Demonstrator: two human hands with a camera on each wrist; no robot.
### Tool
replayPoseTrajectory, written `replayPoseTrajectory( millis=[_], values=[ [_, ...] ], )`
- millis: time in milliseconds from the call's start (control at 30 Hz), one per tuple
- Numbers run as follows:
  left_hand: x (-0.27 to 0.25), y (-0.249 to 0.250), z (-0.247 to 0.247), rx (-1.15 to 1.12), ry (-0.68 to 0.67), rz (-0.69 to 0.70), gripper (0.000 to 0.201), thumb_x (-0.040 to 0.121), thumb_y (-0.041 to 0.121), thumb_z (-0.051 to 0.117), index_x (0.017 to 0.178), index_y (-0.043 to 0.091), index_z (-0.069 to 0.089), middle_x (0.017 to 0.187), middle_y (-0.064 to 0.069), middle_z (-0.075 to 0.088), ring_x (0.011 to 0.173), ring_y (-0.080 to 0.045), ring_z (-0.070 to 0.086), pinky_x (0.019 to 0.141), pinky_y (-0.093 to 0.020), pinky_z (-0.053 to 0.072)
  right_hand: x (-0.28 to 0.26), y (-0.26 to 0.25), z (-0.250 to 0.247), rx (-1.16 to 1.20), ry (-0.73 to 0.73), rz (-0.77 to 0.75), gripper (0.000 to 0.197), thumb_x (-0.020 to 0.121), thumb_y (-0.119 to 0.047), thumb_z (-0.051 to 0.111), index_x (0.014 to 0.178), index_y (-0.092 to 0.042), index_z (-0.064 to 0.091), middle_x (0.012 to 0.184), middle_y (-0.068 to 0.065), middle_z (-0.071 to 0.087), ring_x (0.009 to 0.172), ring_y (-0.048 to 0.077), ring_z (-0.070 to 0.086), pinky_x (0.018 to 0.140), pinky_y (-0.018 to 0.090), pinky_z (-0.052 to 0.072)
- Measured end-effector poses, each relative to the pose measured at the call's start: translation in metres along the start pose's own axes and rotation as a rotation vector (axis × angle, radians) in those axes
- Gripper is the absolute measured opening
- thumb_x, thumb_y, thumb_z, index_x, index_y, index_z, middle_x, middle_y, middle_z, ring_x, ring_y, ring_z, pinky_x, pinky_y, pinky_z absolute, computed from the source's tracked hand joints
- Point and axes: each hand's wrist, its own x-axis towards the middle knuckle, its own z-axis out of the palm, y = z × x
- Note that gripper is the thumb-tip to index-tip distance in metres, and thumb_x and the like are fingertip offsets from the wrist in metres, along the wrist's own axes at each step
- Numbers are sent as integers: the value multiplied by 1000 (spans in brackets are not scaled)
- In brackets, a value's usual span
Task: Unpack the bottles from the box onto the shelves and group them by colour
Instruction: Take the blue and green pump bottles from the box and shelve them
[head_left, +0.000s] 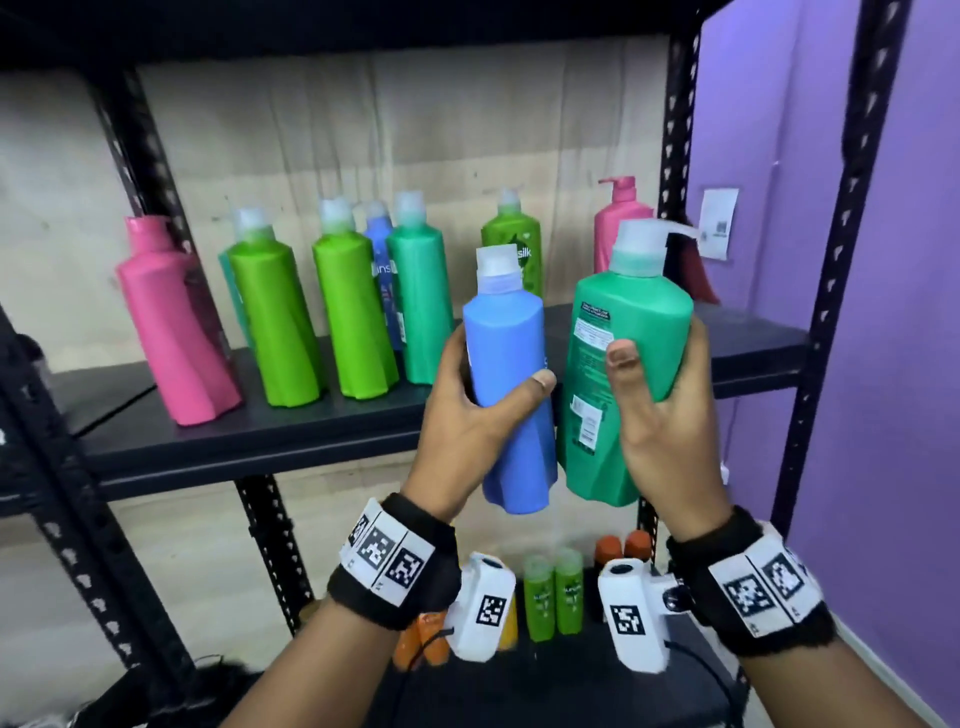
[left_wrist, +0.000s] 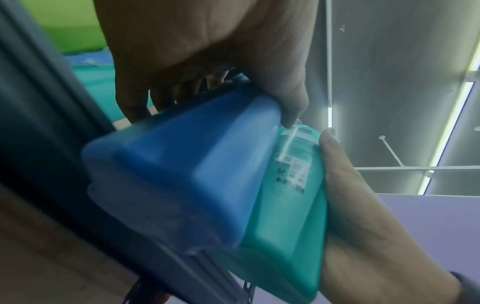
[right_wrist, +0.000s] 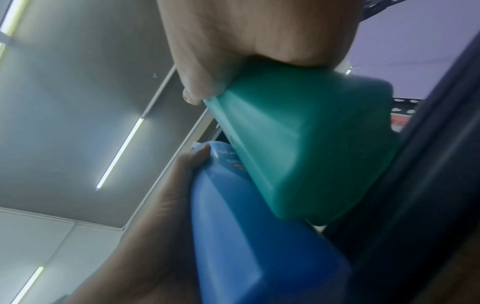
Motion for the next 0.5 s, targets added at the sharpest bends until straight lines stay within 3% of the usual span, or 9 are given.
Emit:
replayPoseTrajectory(
  millis=[167,300,500],
  values=[
    [42,29,6,8,33,70,64,69,44,84,125,29,56,112,6,72,102,-19,71,87,-39,59,46,-18,12,28,17,-83,69,88,-69,61,140,-27,45,118,-13,68,106,11,69,92,37,55],
    [70,36,14,4,75,100,66,67,43,84,124,25,56,111,1,72,99,-21,71,86,-40,60,78,-22,23,44,3,-120,70,91,-62,63,143,-21,41,126,-1,66,111,17,67,99,46,54],
    [95,19,20,6,117,99,58,72,37,85,121,28,58,107,4,72,94,-17,72,86,-43,61,107,-5,31,-87,26,-108,76,85,-76,57,140,-25,44,125,-4,65,112,14,66,98,45,53]
  ],
)
